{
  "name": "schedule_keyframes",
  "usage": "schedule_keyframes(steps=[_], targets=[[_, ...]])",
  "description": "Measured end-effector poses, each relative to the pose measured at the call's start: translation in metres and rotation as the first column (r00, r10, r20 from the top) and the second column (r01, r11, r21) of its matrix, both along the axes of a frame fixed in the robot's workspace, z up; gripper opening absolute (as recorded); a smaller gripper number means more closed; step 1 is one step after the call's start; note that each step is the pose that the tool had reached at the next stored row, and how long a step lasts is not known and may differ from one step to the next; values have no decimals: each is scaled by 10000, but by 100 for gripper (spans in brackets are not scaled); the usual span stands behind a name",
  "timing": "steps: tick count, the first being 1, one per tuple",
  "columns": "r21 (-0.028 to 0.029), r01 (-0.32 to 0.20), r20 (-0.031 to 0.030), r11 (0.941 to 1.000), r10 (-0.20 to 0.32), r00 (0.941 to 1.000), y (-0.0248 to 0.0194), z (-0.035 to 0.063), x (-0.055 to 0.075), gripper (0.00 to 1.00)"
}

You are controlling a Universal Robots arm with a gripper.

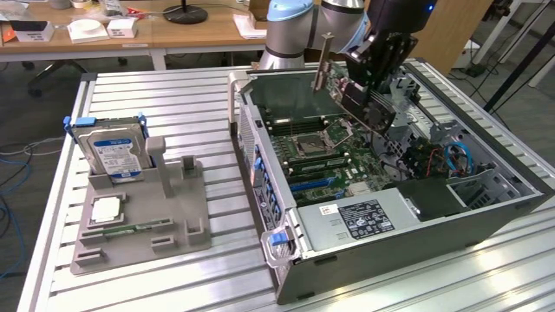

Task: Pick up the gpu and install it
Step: 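Insert the gpu into the slot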

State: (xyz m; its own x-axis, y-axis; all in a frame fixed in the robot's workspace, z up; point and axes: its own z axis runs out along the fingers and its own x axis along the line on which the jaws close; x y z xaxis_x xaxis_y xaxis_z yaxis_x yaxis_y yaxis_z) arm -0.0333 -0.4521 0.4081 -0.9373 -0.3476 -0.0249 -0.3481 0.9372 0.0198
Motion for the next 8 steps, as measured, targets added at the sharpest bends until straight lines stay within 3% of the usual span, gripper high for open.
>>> schedule_keyframes(steps=[8], targets=[[0, -543, 0, 9985, 543, 9985, 0, 0, 0, 26]])
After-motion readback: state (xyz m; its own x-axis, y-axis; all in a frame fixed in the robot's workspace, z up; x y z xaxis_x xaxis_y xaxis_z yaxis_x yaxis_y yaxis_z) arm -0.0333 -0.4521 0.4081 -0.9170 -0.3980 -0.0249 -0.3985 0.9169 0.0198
